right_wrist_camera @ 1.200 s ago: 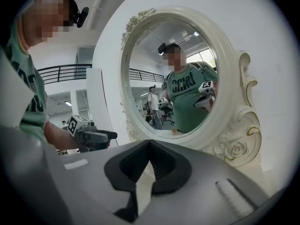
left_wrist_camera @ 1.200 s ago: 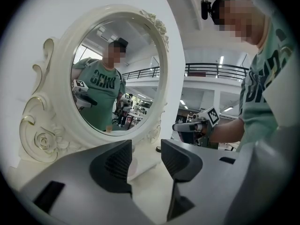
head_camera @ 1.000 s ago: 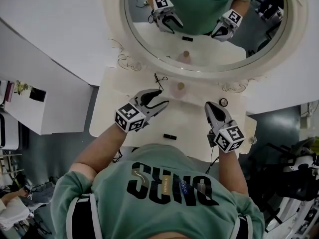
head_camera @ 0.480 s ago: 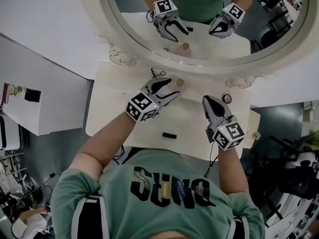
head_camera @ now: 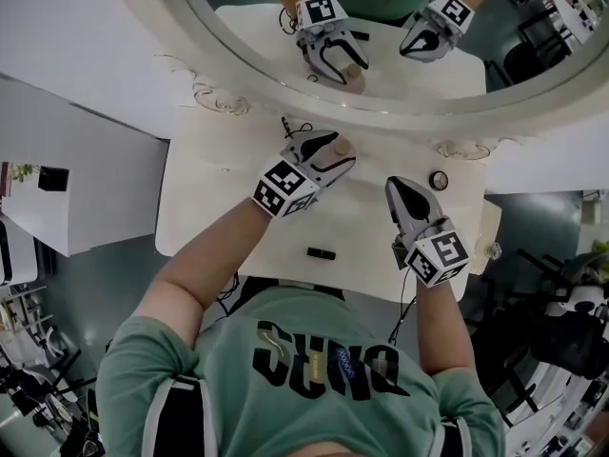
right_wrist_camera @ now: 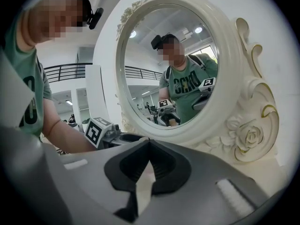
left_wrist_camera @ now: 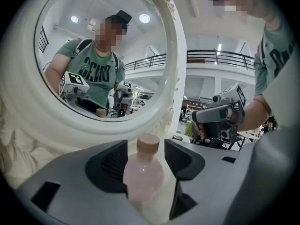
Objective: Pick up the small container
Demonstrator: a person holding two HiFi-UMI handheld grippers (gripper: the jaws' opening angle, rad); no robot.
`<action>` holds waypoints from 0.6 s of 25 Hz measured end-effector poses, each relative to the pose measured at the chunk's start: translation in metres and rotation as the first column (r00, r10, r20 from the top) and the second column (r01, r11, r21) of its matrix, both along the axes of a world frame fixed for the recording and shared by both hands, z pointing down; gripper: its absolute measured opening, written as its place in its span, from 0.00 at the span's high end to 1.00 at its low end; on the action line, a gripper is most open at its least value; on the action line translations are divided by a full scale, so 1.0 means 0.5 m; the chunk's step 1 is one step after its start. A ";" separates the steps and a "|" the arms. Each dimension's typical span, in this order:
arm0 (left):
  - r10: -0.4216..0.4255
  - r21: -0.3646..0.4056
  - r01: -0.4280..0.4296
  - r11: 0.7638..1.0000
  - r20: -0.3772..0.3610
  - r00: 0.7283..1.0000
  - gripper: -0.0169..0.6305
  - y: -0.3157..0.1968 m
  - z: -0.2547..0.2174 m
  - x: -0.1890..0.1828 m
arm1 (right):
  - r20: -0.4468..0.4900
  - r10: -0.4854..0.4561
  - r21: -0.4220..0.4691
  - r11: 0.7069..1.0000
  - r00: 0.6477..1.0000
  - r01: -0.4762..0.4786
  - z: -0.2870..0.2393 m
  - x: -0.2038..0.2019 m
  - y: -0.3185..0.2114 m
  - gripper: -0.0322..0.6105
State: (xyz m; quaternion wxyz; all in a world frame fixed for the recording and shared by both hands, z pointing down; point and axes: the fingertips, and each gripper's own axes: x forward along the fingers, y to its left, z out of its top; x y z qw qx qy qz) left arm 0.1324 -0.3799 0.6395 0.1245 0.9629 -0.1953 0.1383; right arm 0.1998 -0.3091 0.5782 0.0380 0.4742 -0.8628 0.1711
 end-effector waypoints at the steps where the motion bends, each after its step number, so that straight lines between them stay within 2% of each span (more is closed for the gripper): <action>1: -0.007 0.004 0.007 1.000 -0.003 1.000 0.61 -0.004 0.003 0.004 | 0.003 0.004 -0.006 1.000 1.000 -0.004 0.006 0.002 0.001 0.94; 3: -0.026 0.031 0.026 0.999 -0.013 1.000 0.63 -0.012 0.008 0.010 | 0.007 0.008 -0.017 1.000 1.000 -0.008 0.017 0.004 0.005 0.94; 5: -0.043 0.085 0.045 0.995 -0.023 0.999 0.75 -0.014 0.007 0.014 | 0.012 0.010 -0.024 1.000 1.000 -0.010 0.026 0.002 0.012 0.94; 7: -0.058 0.108 0.059 0.992 -0.017 0.998 0.76 -0.014 0.006 0.017 | 0.012 0.010 -0.027 1.000 1.000 -0.010 0.028 0.001 0.018 0.94; 15: -0.037 0.090 0.037 0.995 -0.003 0.999 0.76 0.001 0.006 0.018 | 0.008 0.023 -0.020 1.000 1.000 -0.023 0.015 0.011 0.029 0.94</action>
